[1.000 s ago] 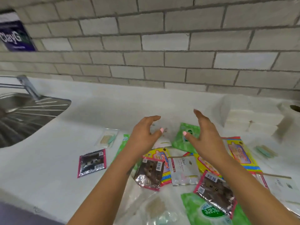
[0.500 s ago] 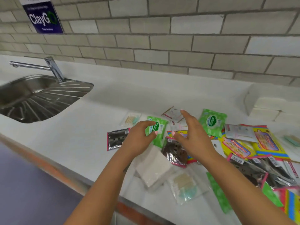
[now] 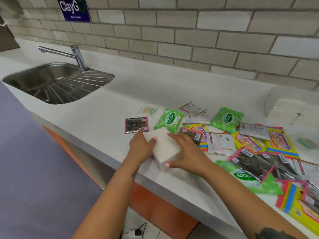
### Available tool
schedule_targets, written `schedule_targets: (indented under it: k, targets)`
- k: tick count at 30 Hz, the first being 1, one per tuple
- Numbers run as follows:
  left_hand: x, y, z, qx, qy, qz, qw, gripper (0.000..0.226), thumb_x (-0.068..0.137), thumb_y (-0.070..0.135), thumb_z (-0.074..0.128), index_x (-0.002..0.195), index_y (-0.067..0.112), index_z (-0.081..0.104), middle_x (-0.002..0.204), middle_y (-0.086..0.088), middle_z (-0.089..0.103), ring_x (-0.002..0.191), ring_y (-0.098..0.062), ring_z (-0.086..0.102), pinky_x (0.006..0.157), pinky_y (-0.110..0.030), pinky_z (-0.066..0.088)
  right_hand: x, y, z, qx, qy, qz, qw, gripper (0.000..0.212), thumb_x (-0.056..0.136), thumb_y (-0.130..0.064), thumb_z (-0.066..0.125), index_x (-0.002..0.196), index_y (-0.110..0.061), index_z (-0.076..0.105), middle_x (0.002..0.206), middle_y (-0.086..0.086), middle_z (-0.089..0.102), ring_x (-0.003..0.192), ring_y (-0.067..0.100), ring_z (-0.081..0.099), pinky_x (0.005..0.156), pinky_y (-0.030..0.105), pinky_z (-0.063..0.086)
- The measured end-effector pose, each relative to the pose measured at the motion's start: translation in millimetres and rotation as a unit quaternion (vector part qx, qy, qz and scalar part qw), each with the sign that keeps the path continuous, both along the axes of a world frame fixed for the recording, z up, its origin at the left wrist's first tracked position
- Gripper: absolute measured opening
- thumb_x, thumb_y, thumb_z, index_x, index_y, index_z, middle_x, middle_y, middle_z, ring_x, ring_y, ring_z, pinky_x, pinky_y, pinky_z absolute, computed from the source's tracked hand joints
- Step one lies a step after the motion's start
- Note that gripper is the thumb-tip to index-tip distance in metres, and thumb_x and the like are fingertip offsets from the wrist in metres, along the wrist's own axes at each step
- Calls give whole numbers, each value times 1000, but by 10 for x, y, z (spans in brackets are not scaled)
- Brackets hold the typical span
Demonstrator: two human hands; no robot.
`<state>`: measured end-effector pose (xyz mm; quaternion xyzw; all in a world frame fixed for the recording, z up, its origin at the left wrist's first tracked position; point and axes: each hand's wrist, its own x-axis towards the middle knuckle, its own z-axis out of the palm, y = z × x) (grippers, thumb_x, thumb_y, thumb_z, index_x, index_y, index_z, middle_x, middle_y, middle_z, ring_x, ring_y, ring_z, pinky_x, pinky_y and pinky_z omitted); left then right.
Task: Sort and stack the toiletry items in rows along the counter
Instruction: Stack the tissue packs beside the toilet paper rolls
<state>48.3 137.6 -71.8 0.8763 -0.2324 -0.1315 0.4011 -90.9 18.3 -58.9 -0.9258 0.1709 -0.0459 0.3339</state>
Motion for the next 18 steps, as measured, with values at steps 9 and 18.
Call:
schedule_targets:
  k: [9, 18]
  targets:
    - [-49, 27, 44, 40, 17, 44, 998, 49, 86, 47, 53, 128, 22, 47, 123, -1, 59, 117, -27, 51, 102, -47, 36, 87, 68, -85, -30, -2, -11, 999, 90, 66, -21, 81, 142, -37, 35, 151, 2, 25, 136, 21, 31, 108, 28, 30]
    - [-130, -401, 420, -253, 57, 8, 966, 47, 89, 23, 61, 132, 16, 45, 119, 3, 59, 115, -14, 56, 98, -36, 48, 43, -240, 156, 25, -166, -92, 982, 82, 60, -13, 86, 132, -32, 51, 137, -3, 36, 121, 11, 41, 83, -3, 29]
